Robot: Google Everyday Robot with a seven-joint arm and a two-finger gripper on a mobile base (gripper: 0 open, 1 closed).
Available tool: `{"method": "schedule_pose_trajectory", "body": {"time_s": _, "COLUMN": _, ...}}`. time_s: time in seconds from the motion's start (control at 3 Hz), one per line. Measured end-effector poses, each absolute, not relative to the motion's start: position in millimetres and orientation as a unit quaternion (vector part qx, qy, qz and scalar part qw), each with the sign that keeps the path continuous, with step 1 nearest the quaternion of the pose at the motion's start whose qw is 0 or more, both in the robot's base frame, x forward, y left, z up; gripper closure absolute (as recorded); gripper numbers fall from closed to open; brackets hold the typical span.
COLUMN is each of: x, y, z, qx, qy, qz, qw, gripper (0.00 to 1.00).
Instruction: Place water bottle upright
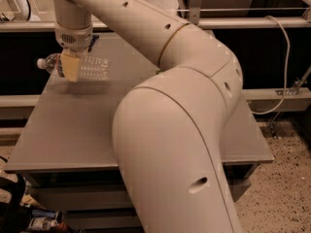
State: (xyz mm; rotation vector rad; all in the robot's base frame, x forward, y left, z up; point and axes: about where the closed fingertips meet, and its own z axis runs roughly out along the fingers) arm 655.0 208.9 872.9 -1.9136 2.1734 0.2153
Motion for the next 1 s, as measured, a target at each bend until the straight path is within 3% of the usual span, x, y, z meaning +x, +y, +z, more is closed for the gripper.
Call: {"method": "schedule_pose_trajectory", "body": {"time_s": 1.0, "x": 672.4, "y": 206.6, "z": 915.9, "qx": -0.635, "qy": 0.695, "qz": 0.142, "qw": 0.307, "gripper": 1.0}}
